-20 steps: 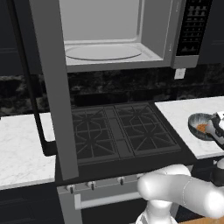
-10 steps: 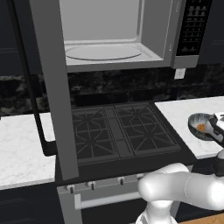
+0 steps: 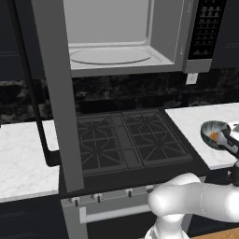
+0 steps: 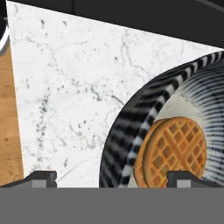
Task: Open the microwave, place the bowl with waffle inside the microwave, then close the microwave door and turn it on.
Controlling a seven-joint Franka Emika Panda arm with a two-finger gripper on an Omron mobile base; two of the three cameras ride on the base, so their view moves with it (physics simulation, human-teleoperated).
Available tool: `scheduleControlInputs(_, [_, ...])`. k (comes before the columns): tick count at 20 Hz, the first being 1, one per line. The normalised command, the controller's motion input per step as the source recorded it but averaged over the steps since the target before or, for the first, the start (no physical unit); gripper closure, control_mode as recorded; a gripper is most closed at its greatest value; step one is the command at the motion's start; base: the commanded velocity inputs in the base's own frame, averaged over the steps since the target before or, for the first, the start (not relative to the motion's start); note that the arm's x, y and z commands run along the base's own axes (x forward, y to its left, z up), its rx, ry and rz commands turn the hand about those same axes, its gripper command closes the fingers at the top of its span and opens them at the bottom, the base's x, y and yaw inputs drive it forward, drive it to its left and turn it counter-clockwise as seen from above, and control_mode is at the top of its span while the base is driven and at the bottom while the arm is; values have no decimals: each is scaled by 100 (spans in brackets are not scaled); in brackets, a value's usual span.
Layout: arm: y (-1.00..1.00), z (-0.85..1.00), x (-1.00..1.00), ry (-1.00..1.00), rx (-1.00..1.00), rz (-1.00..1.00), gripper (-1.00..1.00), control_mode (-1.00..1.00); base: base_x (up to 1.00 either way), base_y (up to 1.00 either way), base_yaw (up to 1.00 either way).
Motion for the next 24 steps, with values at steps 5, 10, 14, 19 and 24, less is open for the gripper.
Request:
scheduleControlInputs(5, [-3,0,27,1,0,0,-100,-100,0,0,0])
scheduleControlInputs(10, [0,-8,2,0,0,0,-100,-100,0,0,0])
scheduleControlInputs(14, [0,-27,0,0,0,0,-100,-100,0,0,0])
scheduleControlInputs(19, [0,-9,0,0,0,0,-100,-100,0,0,0])
scheduleControlInputs(24, [0,0,0,0,0,0,-100,-100,0,0,0])
